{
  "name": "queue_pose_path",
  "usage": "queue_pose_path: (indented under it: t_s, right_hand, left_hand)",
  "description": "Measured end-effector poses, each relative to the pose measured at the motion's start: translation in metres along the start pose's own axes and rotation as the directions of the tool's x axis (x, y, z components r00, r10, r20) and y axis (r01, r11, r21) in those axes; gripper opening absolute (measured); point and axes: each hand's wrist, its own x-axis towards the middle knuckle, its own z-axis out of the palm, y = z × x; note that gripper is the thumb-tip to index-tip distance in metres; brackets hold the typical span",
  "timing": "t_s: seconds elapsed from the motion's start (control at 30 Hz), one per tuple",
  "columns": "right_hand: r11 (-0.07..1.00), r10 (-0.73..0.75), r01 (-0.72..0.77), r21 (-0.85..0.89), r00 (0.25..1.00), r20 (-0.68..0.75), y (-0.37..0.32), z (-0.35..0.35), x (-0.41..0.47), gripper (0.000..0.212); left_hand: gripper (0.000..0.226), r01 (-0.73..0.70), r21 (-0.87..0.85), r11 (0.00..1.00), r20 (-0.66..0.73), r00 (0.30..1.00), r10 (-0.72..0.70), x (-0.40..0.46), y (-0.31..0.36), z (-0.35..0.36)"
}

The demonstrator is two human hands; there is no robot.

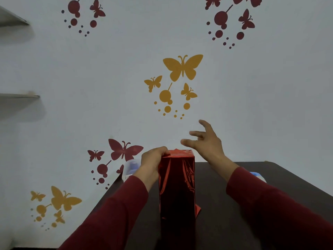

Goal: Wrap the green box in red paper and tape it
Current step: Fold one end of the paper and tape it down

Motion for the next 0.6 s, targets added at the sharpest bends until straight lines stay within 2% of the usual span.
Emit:
queue_pose_path:
  t_s: [0.07, 0.17, 0.23, 0.4, 0.6]
  right_hand:
    - [0.999, -0.026, 0.027, -0.037, 0.999, 0.037, -0.014, -0.001, 0.002, 0.078]
    - [0.994, 0.036, -0.022, -0.109, 0.99, 0.133, -0.027, 0.0, 0.009, 0.062]
    - [0.989, 0.104, -0.08, -0.126, 0.974, 0.202, -0.029, 0.003, 0.015, 0.058]
    - [0.972, 0.229, -0.232, -0.031, 0.918, 0.322, -0.033, 0.008, 0.026, 0.054]
    - [0.954, 0.298, -0.281, -0.1, 0.908, 0.295, -0.031, 0.014, 0.031, 0.046]
  left_hand:
    - [0.008, 0.0, -0.001, 1.0, 0.001, 1.0, 0.0, -0.003, 0.002, 0.0]
    - [0.009, 0.0, -0.009, 1.0, 0.0, 1.0, 0.0, -0.009, 0.003, 0.001]
    - [0.009, -0.007, -0.005, 1.0, -0.01, 1.0, 0.007, -0.01, 0.002, 0.001]
    - [0.008, -0.035, 0.017, 0.999, -0.015, 0.999, 0.036, -0.013, 0.001, 0.0]
    - [0.01, -0.051, 0.008, 0.999, -0.007, 0.999, 0.051, -0.013, 0.001, -0.002]
